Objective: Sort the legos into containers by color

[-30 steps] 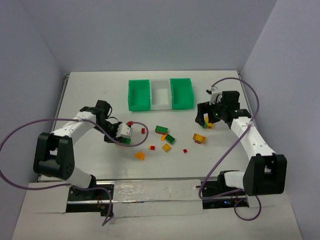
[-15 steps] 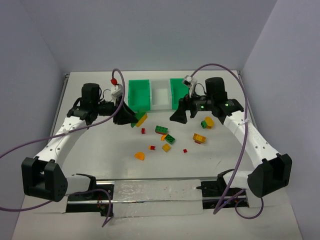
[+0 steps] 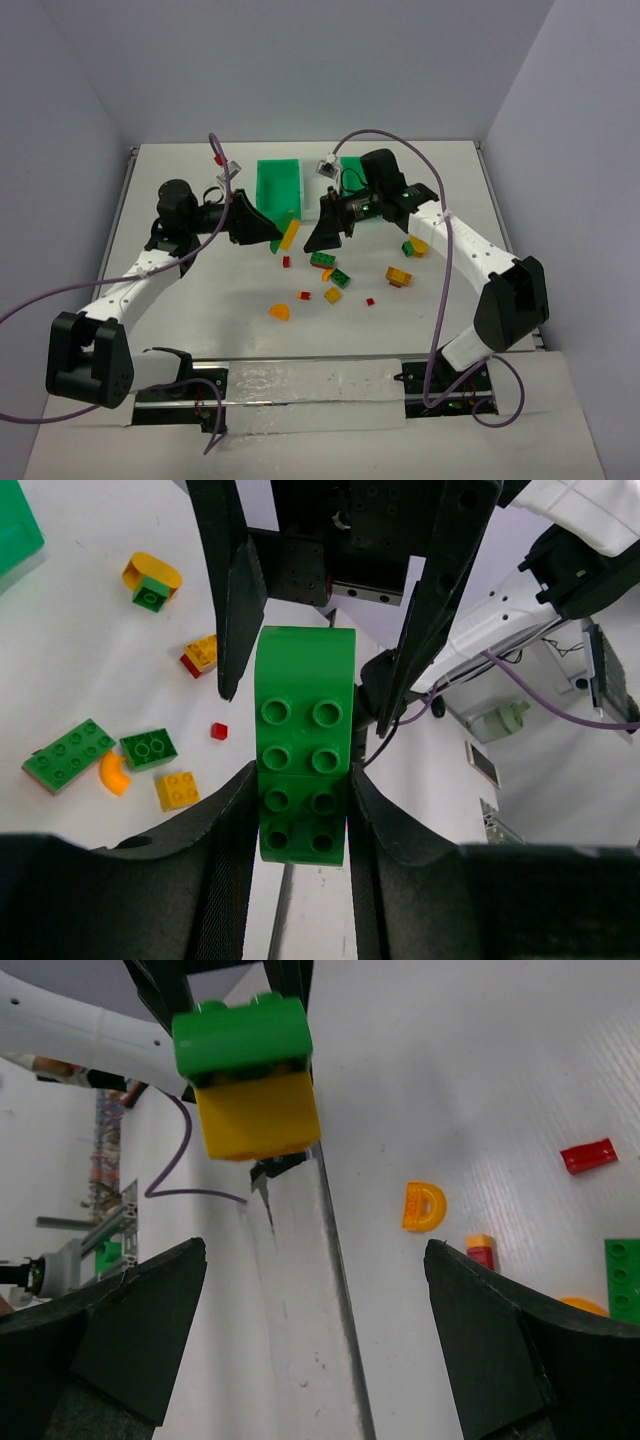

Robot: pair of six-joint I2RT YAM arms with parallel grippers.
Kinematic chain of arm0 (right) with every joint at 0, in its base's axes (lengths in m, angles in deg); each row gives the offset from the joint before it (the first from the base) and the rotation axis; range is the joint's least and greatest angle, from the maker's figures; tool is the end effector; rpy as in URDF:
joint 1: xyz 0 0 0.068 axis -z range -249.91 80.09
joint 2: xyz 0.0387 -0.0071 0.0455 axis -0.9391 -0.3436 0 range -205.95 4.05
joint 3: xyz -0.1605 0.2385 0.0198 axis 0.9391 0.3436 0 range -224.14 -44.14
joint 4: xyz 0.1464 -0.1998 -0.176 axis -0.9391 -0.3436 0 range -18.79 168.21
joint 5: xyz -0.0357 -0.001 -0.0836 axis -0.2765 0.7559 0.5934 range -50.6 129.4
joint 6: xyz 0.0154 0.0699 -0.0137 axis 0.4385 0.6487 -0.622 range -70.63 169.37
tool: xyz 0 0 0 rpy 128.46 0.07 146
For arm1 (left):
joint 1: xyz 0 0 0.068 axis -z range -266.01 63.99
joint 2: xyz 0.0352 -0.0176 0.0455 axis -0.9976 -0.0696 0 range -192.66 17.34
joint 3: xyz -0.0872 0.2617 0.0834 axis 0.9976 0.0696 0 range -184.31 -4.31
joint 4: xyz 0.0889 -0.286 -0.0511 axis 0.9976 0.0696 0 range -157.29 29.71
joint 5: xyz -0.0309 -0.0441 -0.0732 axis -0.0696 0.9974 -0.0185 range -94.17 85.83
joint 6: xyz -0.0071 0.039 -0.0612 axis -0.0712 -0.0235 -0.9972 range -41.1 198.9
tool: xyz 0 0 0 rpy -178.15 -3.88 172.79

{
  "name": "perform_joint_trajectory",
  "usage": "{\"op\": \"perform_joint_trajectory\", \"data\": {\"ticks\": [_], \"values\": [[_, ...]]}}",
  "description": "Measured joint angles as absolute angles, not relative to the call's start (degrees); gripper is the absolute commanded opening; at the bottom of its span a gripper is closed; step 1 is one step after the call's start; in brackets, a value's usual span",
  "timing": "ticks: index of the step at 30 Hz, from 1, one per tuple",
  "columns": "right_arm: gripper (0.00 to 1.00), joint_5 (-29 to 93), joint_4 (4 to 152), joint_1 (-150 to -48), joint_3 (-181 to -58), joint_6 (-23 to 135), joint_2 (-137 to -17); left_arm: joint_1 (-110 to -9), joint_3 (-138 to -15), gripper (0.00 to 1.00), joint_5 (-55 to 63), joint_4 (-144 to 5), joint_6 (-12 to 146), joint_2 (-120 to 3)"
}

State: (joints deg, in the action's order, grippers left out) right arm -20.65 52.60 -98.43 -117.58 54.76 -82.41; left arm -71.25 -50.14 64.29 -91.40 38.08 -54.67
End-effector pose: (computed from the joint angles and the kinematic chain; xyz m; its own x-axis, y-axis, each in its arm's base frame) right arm 0.3088 0.2277 0.3209 -0.6244 -0.2859 -0.7269 -0.7779 0.1429 0.6120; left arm 0.2915 -0.1351 0.3022 -0.6751 -0.0704 -0.7343 0.7282 0.0955 -0.6787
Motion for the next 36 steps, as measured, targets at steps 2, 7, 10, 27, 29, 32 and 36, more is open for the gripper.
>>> {"op": "perform_joint_trajectory", "data": {"ticks": [2, 7, 10, 27, 29, 32, 36], "values": [[0.96, -22.0, 53.7, -98.9, -118.4, 56.1, -83.6, -70.9, -49.2, 0.0, 64.3, -93.4, 35.9, -54.7], [0.96, -24.9, 57.8, -99.6, -119.3, 59.7, -84.4, -69.9, -48.2, 0.0, 64.2, -96.2, 32.9, -54.7], [0.89, -25.5, 59.1, -100.0, -120.3, 61.1, -84.7, -69.5, -47.7, 0.0, 64.0, -97.6, 31.9, -54.7], [0.0, -26.2, 59.1, -101.6, -123.4, 61.0, -87.9, -68.5, -46.2, 0.0, 63.9, -98.9, 30.9, -54.8], [0.0, -26.2, 58.5, -101.6, -123.4, 60.1, -87.9, -68.5, -46.2, 0.0, 63.9, -98.6, 31.5, -54.8], [0.0, -26.0, 57.6, -101.6, -123.4, 58.7, -87.8, -68.8, -46.2, 0.0, 64.0, -98.1, 32.2, -54.8], [0.0, -25.2, 57.3, -101.3, -122.7, 56.8, -87.2, -70.7, -46.5, 0.0, 65.4, -97.3, 33.2, -54.9]]}}
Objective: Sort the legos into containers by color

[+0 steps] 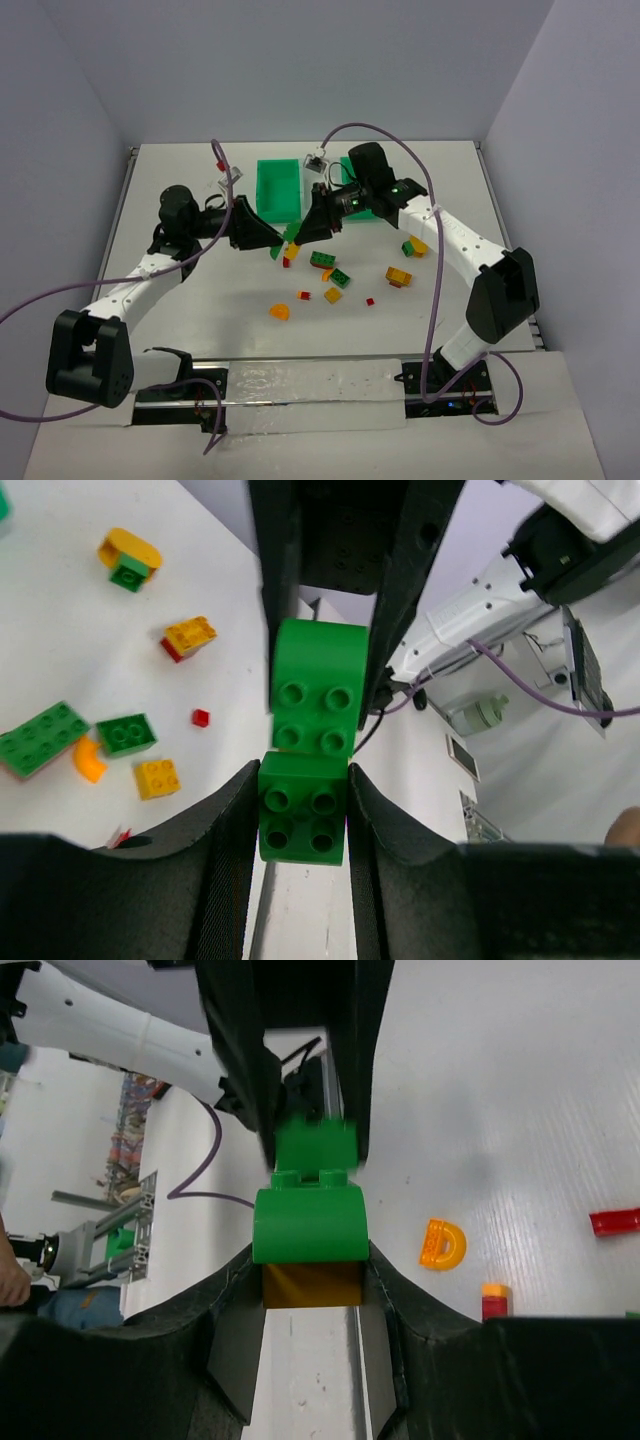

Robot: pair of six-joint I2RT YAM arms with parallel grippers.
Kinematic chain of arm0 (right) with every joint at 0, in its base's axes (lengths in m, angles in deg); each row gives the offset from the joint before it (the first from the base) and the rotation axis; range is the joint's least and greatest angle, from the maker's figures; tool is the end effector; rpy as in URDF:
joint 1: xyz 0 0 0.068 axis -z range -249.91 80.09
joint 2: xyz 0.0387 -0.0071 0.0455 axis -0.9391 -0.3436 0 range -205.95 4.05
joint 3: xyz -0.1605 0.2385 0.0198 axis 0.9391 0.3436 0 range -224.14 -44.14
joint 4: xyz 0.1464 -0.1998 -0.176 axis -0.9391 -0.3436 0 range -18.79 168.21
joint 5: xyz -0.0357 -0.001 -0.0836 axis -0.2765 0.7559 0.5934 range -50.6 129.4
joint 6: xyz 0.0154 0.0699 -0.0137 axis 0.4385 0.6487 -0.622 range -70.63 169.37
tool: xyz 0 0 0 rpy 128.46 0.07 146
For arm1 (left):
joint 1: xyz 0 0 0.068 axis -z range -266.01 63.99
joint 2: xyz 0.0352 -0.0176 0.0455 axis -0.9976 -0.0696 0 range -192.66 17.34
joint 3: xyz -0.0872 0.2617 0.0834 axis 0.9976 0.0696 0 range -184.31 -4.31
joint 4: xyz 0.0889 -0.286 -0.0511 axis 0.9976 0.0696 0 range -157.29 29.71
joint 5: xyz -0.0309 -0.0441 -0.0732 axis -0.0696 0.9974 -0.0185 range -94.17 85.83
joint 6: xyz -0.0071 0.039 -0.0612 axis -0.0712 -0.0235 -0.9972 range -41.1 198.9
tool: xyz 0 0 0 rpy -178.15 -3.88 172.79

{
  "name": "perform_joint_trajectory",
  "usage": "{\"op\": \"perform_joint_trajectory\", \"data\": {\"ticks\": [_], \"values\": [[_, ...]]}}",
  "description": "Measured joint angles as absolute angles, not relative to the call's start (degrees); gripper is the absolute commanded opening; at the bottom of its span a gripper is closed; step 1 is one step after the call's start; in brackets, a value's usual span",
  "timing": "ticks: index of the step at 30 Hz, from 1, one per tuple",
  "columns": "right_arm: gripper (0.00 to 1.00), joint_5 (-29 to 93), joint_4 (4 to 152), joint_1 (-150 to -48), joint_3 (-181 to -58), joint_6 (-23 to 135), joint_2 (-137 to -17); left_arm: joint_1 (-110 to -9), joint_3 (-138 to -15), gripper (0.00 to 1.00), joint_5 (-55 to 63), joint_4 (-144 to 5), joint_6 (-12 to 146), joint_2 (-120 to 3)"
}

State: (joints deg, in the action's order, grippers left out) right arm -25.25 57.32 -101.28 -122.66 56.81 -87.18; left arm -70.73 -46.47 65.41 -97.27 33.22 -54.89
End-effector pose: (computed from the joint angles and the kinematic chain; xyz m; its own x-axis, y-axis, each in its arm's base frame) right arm 0.3174 0.2578 0.3328 -0.5806 -0.2891 -0.7611 -0.7971 0.0112 0.6038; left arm 0.2847 -0.1366 0.2866 -0.7136 -0.0639 -0.6976 0.6948 0.0629 -0.7165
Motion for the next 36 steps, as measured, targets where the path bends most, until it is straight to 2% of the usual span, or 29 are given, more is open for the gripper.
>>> {"op": "perform_joint_trajectory", "data": {"ticks": [5, 11, 19, 27, 30, 33, 34, 36], "values": [[0.0, -25.1, 54.2, -99.1, -119.0, 54.5, -85.1, -76.2, -50.1, 0.0, 64.8, -93.9, 36.0, -56.4], [0.0, -24.3, 50.2, -94.9, -116.9, 51.4, -84.4, -76.7, -56.8, 0.0, 62.1, -85.8, 45.4, -58.6], [0.0, -17.2, 46.2, -82.8, -116.2, 48.9, -80.9, -69.4, -70.1, 0.0, 37.2, -74.3, 67.4, -68.3], [0.0, -11.0, 43.4, -82.1, -116.2, 47.9, -79.8, -66.3, -73.4, 0.0, 18.6, -74.0, 74.9, -82.2], [0.0, -9.8, 42.6, -82.1, -116.2, 47.6, -79.7, -66.3, -75.7, 0.05, 13.6, -74.7, 76.2, -87.4], [0.0, -9.2, 41.9, -82.1, -116.4, 47.0, -79.7, -66.3, -76.6, 0.45, 10.9, -74.8, 76.9, -90.6], [0.0, -9.0, 41.7, -82.1, -116.5, 46.8, -79.7, -66.3, -76.8, 0.62, 10.3, -74.8, 77.0, -91.3], [0.0, -8.6, 41.4, -82.1, -116.7, 46.6, -79.7, -66.3, -77.3, 0.72, 9.6, -74.8, 77.5, -92.3]]}}
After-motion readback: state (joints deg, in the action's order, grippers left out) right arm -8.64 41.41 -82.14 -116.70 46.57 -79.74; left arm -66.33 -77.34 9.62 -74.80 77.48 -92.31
